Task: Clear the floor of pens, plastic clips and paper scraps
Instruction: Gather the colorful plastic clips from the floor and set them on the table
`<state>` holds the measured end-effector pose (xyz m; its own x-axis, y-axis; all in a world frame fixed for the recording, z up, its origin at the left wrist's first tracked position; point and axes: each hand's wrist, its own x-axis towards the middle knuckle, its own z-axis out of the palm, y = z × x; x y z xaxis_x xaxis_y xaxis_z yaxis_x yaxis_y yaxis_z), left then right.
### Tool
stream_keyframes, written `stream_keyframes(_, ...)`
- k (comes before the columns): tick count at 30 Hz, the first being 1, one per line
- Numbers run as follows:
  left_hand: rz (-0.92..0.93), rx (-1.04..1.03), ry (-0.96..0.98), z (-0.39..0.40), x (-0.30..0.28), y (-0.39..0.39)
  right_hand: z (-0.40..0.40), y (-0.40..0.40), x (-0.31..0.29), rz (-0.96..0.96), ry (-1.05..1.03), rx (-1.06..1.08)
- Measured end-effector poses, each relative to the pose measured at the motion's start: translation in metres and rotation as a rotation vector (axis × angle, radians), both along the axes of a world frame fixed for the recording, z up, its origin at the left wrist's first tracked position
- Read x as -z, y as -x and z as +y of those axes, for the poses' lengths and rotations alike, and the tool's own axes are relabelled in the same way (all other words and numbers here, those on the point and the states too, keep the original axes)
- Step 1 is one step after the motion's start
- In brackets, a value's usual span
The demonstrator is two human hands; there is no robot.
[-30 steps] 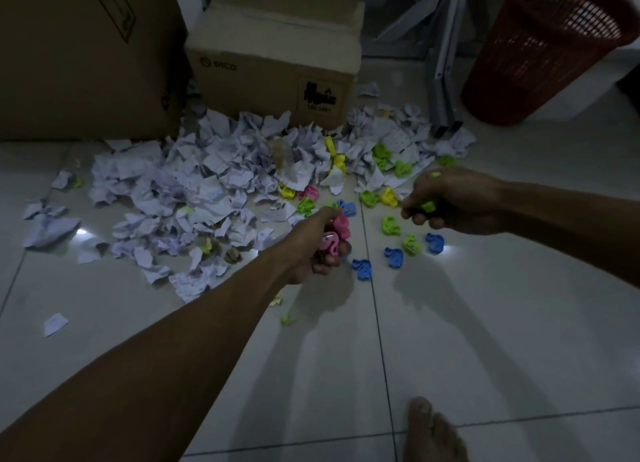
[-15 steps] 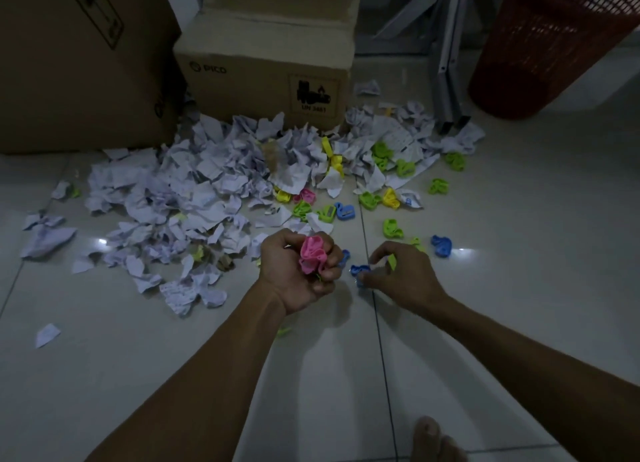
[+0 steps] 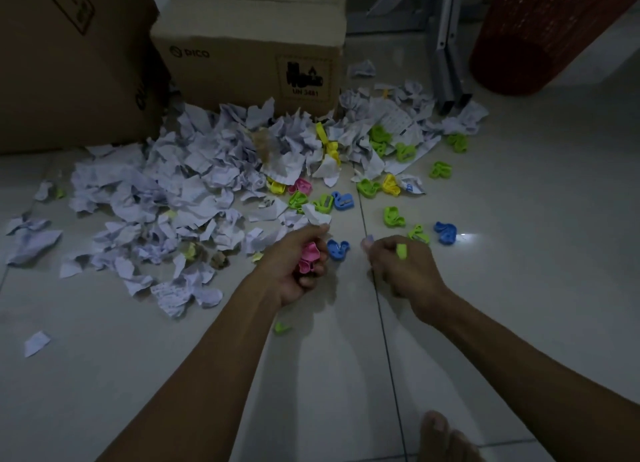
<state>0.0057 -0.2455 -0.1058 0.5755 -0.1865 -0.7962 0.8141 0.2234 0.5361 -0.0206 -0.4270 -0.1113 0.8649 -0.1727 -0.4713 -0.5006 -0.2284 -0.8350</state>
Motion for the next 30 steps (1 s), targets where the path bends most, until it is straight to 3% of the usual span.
stream_keyframes(2,-0.057,0.038,-0.181,-0.008,-0.001,0.002,-0.008,-0.003,-0.006,0.227,-0.481,0.205)
stream_keyframes(5,-0.359,0.105,-0.536,-0.02,0.006,0.0,-0.022,-0.004,-0.01,0.303,-0.807,0.298)
stream_keyframes(7,-0.548,0.344,-0.879,-0.025,0.012,-0.002,-0.028,-0.003,-0.012,0.292,-0.89,0.345)
stream_keyframes(9,-0.612,0.618,-1.135,-0.028,0.016,-0.003,-0.032,-0.003,-0.013,0.284,-0.919,0.38)
stream_keyframes(11,-0.666,0.763,-1.244,-0.032,0.022,-0.001,-0.038,-0.004,-0.012,0.271,-0.886,0.403)
stream_keyframes(15,-0.756,0.753,-1.291,-0.033,0.025,0.003,-0.048,-0.006,-0.012,0.269,-0.82,0.43)
stream_keyframes(19,-0.742,0.657,-1.167,-0.032,0.026,0.0,-0.051,-0.01,-0.008,0.237,-0.655,0.406)
stream_keyframes(20,-0.688,0.581,-1.046,-0.033,0.026,-0.001,-0.052,-0.012,-0.006,0.208,-0.565,0.381)
stream_keyframes(23,-0.381,0.233,-0.431,-0.036,0.018,-0.004,-0.05,-0.014,-0.005,0.066,-0.192,0.224)
stream_keyframes(25,-0.237,0.118,-0.16,-0.037,0.014,-0.001,-0.047,-0.015,-0.004,0.049,-0.098,0.186)
stream_keyframes(30,-0.087,-0.026,0.161,-0.036,0.021,0.008,-0.046,-0.016,-0.009,0.26,-0.483,0.397)
